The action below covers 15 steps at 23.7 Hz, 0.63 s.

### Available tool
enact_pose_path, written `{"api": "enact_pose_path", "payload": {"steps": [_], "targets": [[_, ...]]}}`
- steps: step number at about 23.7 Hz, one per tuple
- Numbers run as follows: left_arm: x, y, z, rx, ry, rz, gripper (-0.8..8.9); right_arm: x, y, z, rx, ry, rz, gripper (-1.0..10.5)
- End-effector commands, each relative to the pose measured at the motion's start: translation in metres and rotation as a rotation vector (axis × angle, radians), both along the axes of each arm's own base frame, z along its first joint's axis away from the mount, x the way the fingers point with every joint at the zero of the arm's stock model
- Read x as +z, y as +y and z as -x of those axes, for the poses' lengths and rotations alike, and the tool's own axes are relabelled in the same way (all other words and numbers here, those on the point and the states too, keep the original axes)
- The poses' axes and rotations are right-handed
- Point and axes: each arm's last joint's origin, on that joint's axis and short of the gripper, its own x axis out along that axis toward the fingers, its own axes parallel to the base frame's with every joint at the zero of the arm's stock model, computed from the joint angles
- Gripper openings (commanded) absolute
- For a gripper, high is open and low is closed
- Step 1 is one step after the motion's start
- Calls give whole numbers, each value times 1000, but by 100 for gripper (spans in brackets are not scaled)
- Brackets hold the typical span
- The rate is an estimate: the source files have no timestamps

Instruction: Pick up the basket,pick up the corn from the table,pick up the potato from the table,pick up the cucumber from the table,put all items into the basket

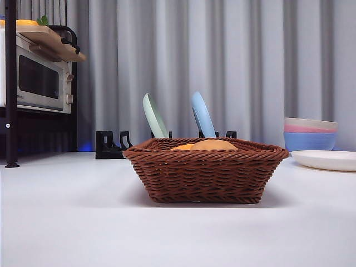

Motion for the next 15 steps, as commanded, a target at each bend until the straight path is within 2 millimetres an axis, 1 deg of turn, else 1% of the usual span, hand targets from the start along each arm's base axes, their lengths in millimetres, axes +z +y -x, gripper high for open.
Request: {"api": "enact_pose_path", "payload": {"steps": [1, 15], "targets": [[-4, 0, -1, 6, 6, 7, -2, -5, 0, -1, -15, 54, -103, 2], [-4, 0, -1, 6, 6, 7, -2, -6, -1, -1, -51, 68, -110, 2]]}}
